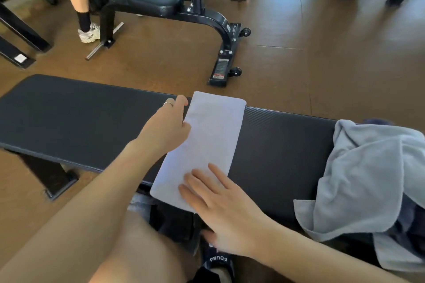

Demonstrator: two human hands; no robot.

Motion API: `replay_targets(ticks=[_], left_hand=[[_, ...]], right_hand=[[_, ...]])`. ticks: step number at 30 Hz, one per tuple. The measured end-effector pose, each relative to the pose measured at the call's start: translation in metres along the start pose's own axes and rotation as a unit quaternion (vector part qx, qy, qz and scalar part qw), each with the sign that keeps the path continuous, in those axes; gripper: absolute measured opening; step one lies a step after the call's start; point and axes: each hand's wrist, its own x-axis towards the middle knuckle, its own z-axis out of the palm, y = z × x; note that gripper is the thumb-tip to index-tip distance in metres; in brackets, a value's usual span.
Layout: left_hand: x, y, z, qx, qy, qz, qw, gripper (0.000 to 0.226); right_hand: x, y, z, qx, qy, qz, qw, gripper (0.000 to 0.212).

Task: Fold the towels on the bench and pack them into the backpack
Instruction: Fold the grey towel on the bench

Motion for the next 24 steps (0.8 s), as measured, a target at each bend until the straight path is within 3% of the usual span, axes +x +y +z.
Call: replay_targets(ticks=[2,5,8,10,14,16,19,24], left_hand=[[-0.020,0.008,-0.012,0.102,-0.047,0.059,0.992,0.054],[-0.052,0.012,-0.024,0.081,-0.156,0.119,0.977,0.068],[-0.084,0.013,-0.027,0.077,-0.244,0.154,0.954,0.075],[-0.103,0.015,-0.024,0.094,-0.264,0.181,0.943,0.079],[-0.125,0.020,-0.005,0.180,-0.224,0.198,0.937,0.092],[-0.134,0.027,0.010,0.235,-0.160,0.224,0.932,0.095],[-0.142,0.033,0.034,0.237,-0.089,0.209,0.944,0.087],[-0.149,0.057,0.044,0.245,-0.068,0.191,0.948,0.074]], right_hand=[[-0.003,0.004,0.007,-0.036,0.009,0.004,0.999,0.081],[-0.005,0.013,0.018,-0.035,0.075,-0.011,0.997,0.044],[-0.010,0.022,0.019,-0.044,0.085,-0.031,0.995,0.038],[-0.021,0.031,0.014,-0.043,0.095,-0.035,0.994,0.038],[-0.055,0.052,0.007,-0.040,0.128,0.008,0.991,0.043],[-0.074,0.063,0.008,-0.033,0.117,0.031,0.992,0.046],[-0.088,0.068,0.007,-0.015,0.082,0.056,0.995,0.052],[-0.085,0.068,0.001,0.028,0.093,0.077,0.992,0.046]])
